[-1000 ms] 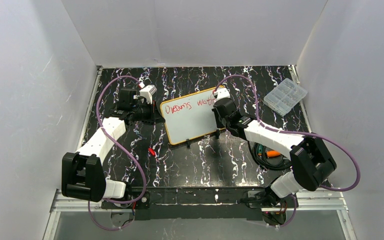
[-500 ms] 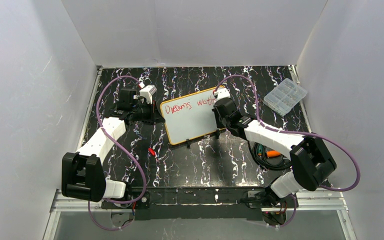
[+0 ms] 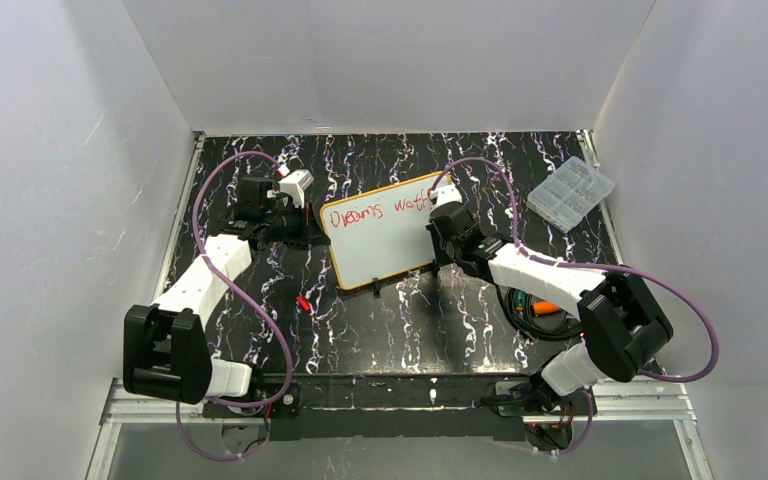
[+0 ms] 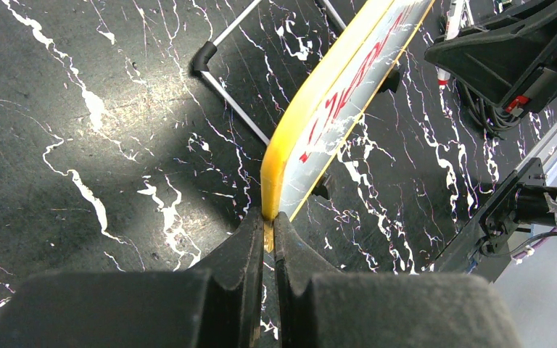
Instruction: Write a sentence on the whiteboard
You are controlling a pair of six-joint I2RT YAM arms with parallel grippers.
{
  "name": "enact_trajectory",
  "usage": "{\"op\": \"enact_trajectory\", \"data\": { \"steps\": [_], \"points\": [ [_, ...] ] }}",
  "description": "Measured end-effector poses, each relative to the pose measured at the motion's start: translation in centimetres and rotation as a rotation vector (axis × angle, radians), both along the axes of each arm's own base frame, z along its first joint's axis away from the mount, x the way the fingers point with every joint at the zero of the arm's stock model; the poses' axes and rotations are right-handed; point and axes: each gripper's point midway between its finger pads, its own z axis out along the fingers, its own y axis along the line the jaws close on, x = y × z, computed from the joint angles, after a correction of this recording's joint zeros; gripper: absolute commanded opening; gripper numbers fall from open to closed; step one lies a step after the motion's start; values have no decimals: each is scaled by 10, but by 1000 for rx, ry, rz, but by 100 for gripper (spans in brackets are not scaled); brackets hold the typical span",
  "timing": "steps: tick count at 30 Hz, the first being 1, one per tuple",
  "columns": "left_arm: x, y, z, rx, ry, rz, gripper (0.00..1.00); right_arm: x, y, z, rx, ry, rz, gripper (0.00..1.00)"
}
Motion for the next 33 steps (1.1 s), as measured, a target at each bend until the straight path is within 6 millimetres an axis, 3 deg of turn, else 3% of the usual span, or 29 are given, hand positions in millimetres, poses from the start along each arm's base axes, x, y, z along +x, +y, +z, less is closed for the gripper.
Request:
{"op": "enact_trajectory", "data": {
  "steps": [10,26,29,33],
  "points": [
    [0,0,0,0,0,0,0,-3,-3,5,-3,0,3,1],
    [0,0,0,-1,0,0,0,-14,-3,42,54,-43,50,1],
    [0,-1,0,-4,2,1,0,-20,4,51,72,-42,84,1],
    [0,-1,1,-6,4,2,0,-40,37,61,106,-43,191,1]
  ]
}}
